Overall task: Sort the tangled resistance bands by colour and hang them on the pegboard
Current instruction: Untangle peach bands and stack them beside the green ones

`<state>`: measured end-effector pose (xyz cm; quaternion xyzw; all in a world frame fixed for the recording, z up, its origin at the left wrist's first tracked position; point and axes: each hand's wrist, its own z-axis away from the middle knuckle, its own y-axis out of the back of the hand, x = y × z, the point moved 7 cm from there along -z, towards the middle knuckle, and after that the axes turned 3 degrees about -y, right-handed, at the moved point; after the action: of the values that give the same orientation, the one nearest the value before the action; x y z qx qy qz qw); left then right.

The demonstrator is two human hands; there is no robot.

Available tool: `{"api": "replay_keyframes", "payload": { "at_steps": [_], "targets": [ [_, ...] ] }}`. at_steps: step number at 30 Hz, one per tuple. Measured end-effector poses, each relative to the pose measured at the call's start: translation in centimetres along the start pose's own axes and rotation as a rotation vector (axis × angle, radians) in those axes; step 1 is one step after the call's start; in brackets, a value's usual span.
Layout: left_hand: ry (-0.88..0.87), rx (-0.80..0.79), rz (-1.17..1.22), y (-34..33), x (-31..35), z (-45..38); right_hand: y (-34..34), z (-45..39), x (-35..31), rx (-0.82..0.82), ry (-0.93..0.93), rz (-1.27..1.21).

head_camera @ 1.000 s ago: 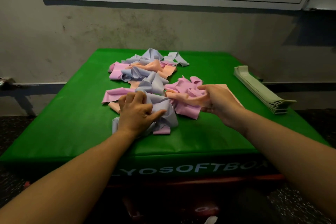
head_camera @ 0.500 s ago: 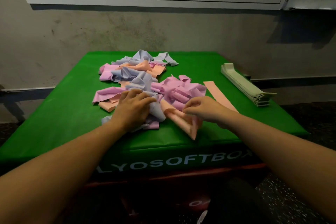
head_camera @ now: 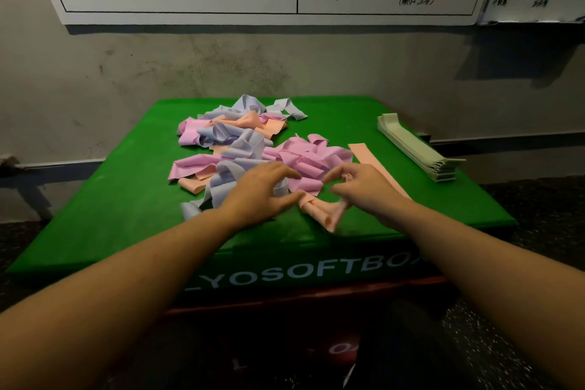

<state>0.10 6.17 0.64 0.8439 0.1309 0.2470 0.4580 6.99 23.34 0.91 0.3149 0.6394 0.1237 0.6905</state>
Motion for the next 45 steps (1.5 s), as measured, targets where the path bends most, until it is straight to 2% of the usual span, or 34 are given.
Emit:
{"api": "replay_keyframes", "payload": {
  "at_steps": [2, 4, 6, 9, 12, 15, 19, 22, 26, 30, 36, 41, 45],
  "targets": [
    [0.046, -0.119, 0.215, -1.8, 2.2, 0.8, 0.9, 0.4, -0.2, 0.051, 0.015, -0.261],
    [0.076, -0.164, 0.337, -3.3, 4.0, 1.5, 1.4, 0.8, -0.5, 0.063, 0.001, -0.522],
    [0.08, -0.101, 0.457, -4.0, 5.3, 1.9, 1.7, 1.4, -0.9, 0.051, -0.009, -0.7],
    [0.088, 0.094, 0.566, -3.3, 5.9, 1.9, 2.4, 2.1, -0.8, 0.068, -0.03, -0.839],
    [0.195, 0.238, 0.67, -1.9, 5.5, 2.2, 3.5, 3.1, -0.4, 0.092, -0.041, -0.718],
    [0.302, 0.298, 0.86, -0.5, 5.6, 2.5, 4.2, 4.6, -0.5, 0.094, -0.005, -0.526],
    [0.374, 0.286, 1.021, 0.7, 7.0, 2.7, 3.9, 6.7, -1.1, 0.051, 0.055, -0.396],
    [0.419, 0.263, 1.092, 1.1, 8.2, 3.1, 3.3, 8.3, -1.7, -0.073, 0.095, -0.329],
    [0.437, 0.205, 1.084, 1.6, 9.3, 3.7, 2.7, 9.7, -1.7, -0.123, 0.08, -0.27],
    [0.421, 0.135, 1.027, 2.3, 10.1, 4.2, 2.2, 10.6, -2.3, -0.131, 0.117, -0.37],
    [0.419, 0.117, 0.975, 3.1, 10.5, 4.2, 0.8, 12.0, -3.3, -0.083, 0.246, -0.375],
    [0.487, 0.011, 1.101, 2.3, 10.6, 4.6, 0.2, 12.4, -2.6, -0.17, 0.13, -0.543],
    [0.58, 0.013, 1.236, 1.8, 10.0, 5.1, -0.7, 13.2, -1.7, -0.245, -0.005, -0.663]
  ]
}}
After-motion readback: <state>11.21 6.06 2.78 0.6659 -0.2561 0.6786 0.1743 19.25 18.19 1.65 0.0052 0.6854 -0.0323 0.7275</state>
